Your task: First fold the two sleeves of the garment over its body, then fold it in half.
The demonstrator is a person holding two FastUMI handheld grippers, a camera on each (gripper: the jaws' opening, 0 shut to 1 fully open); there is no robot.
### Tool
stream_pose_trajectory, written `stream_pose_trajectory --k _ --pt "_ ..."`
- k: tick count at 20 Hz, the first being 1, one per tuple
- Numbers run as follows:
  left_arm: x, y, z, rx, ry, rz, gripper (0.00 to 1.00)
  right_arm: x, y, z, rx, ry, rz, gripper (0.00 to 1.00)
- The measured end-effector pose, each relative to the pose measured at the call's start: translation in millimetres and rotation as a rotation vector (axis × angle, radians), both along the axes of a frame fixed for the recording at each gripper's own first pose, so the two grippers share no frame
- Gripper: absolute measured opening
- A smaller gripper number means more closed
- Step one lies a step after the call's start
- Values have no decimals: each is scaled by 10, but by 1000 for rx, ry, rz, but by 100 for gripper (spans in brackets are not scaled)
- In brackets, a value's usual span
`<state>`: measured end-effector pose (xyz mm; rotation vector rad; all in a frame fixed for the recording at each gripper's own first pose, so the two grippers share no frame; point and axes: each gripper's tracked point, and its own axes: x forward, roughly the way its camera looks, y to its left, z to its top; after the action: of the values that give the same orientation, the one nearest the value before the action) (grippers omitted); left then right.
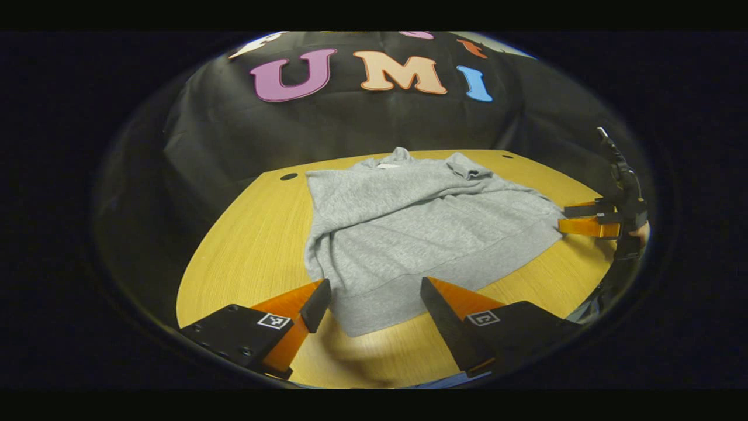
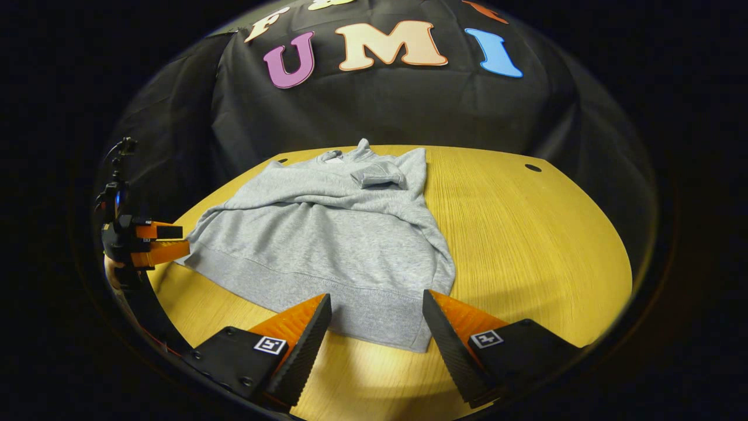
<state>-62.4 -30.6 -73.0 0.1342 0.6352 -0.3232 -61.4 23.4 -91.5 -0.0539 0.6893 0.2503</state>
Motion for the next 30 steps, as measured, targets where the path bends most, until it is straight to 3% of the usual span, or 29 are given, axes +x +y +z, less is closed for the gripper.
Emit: stream_pose_trajectory --k 5,11,12,15,17,19,20,23,24,26,27,28,29,30 --pt "-140 69 -102 10 23 6 94 -13 9 -34 -65 2 29 98" --pt "-112 91 -187 3 39 30 95 -11 25 -46 -67 -4 34 98" --pt "-117 93 -198 -3 42 33 95 -14 23 -41 -66 -7 35 93" --pt "-136 85 -201 -26 43 34 94 -18 16 -54 -65 -12 36 98" --pt "-145 46 -205 -37 39 23 94 -22 41 -52 -59 -11 40 96" --pt "-158 10 -217 -44 30 7 90 -24 118 -58 -49 -12 52 82" --pt "-174 -15 -207 -51 29 5 84 -27 171 -66 -47 -13 65 81" --pt "-184 -64 -192 -83 29 -3 67 -67 223 -71 -27 -5 75 49" --pt "-185 -91 -186 -91 29 -4 48 -55 217 -66 -25 -4 65 40" --pt "-180 -157 -184 -108 24 -18 30 -42 218 -72 -6 -3 52 29" --pt "-186 -161 -186 -107 19 -21 18 -54 225 -68 -6 -7 60 18" --pt "-187 -178 -178 -107 10 -32 11 -56 238 -65 3 -5 61 18" --pt "-175 -175 -174 -114 5 -31 8 -75 239 -72 7 -7 63 10" --pt "-163 -171 -172 -125 1 -26 6 -80 250 -73 7 -6 64 10"
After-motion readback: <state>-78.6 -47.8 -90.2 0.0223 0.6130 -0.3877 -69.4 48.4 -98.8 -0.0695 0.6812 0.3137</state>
